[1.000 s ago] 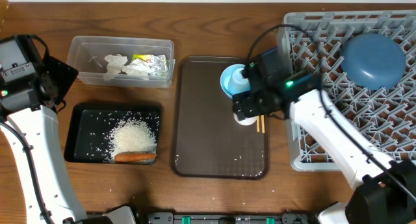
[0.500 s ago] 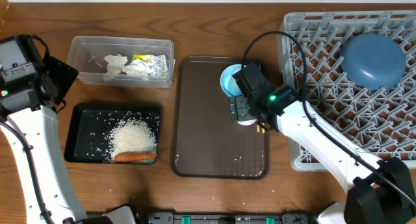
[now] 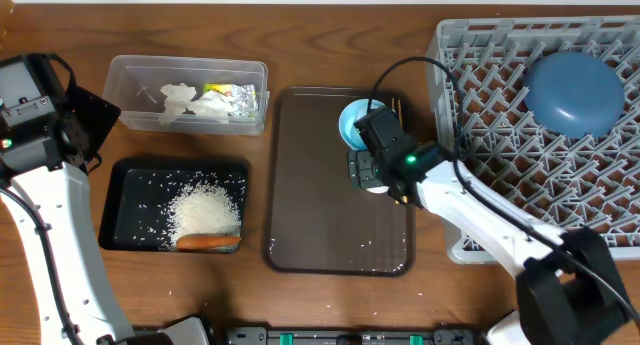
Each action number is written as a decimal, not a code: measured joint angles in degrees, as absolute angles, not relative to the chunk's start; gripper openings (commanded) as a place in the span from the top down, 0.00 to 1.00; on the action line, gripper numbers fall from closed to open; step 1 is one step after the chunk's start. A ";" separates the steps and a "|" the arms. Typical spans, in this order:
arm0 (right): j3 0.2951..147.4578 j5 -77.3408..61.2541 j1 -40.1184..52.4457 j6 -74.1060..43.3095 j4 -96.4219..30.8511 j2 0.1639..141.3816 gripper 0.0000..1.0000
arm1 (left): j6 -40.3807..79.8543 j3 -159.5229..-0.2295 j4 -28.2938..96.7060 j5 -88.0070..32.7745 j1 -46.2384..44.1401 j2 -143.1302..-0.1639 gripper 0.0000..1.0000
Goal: Sort waste into correct bins and load items into the dishwasher rack
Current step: 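Lower the right gripper onto the white cup and close on it, then carry the white cup into the dish rack and release it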
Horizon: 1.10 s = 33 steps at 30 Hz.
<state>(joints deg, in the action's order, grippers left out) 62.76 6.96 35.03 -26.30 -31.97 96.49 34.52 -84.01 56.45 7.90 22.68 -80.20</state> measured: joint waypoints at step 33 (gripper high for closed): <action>87.31 10.83 24.58 -22.06 -56.90 87.22 0.51 | 34.52 -84.01 56.45 7.92 22.68 -80.20 0.00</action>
<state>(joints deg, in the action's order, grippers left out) 87.31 10.83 24.58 -22.06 -56.90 87.22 34.52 -84.01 56.45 7.92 22.68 -80.20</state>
